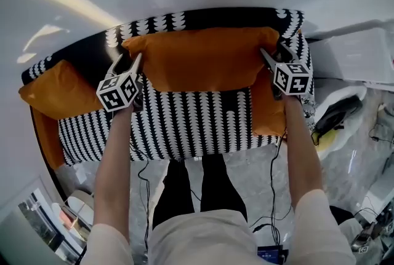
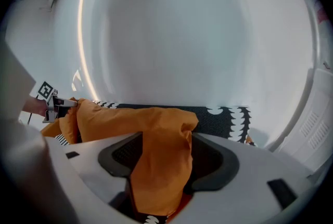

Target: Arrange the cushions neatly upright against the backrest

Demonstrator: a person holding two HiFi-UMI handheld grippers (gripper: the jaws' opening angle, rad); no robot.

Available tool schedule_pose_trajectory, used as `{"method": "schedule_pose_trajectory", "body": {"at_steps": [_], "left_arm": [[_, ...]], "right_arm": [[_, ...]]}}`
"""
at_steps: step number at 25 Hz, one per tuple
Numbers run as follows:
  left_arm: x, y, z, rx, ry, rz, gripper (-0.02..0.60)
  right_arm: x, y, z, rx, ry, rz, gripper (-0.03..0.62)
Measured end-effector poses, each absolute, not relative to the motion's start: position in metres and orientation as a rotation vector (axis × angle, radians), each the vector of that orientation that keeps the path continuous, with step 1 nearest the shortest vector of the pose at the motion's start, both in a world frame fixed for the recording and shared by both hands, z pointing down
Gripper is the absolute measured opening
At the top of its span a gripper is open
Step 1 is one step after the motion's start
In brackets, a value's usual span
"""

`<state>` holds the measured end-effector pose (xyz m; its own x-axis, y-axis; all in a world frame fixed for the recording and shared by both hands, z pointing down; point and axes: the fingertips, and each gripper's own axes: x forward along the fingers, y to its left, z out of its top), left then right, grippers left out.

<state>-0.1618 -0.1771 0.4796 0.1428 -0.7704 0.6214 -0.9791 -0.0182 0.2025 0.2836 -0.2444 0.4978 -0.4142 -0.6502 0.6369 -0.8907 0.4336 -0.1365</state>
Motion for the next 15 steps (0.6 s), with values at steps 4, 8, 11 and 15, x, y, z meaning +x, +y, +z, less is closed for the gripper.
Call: {"method": "schedule_pose_trajectory", "body": {"at_steps": [4, 8, 11, 15], "left_arm": [[-0.170, -0.154, 0.462, 1.825, -1.650, 0.471, 0.256], [-0.163, -0.114, 0.429, 1.902, -1.579, 0.510, 0.181], [-0.143, -0.094, 0.389, 2.032, -1.528, 0.511, 0.072], [-0.120, -0.036, 0.355, 2.175, -1.402, 0.519, 0.038]], "right_arm": [[0.292, -0.215, 0.468, 1.384, -2.148, 0.691, 0.284], [0.264, -0.154, 0.428, 1.399, -2.171, 0.802, 0.110], [0.228, -0.106, 0.391, 1.282, -2.245, 0.809, 0.040], [0.188, -0.013, 0.351, 1.153, -2.290, 0.814, 0.026]]}}
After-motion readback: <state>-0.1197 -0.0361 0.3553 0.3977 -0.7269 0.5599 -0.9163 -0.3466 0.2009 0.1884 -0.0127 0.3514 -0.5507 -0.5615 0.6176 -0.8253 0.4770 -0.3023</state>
